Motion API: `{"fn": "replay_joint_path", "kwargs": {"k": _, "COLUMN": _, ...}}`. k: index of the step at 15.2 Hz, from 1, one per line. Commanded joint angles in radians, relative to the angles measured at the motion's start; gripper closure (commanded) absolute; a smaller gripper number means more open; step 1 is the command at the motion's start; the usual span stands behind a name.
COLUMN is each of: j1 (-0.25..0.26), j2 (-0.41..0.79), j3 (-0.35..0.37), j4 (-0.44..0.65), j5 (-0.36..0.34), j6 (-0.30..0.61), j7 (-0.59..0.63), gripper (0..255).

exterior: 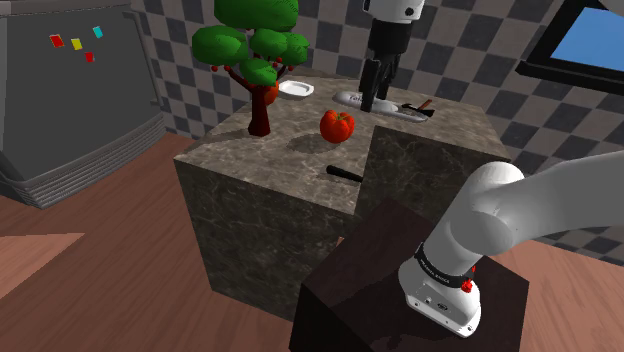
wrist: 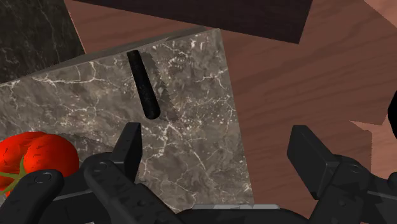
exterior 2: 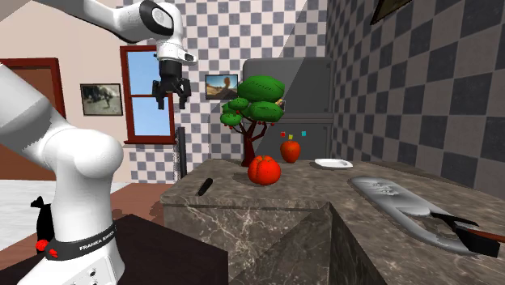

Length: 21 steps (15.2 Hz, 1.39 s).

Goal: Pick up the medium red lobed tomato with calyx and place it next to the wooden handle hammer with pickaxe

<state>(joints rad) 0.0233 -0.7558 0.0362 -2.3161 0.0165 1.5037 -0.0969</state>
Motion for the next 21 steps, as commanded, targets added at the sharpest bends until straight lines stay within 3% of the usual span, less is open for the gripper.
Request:
{"fn": "replay_joint_path", "kwargs": {"k": 1, "j1": 0.0, "j2": 0.0, "j3": 0.0, "j4": 0.0, "j5": 0.0, "j6": 0.0, "j7": 0.0, "gripper": 0}}
{"fn": "replay_joint_path", "kwargs": {"k": 11, "j1": -0.056, "j2": 0.277, "j3": -0.047, "j4": 0.04, "j5": -0.146, "j6": 0.246, "j7": -0.078, "gripper": 0}}
{"fn": "replay_joint_path", "kwargs": {"k": 21, "j1": -0.108, "j2": 0.601, "j3": -0.087, "j4": 0.204, "j5": -0.275, "j6": 0.429, "j7": -0.115, "gripper": 0}}
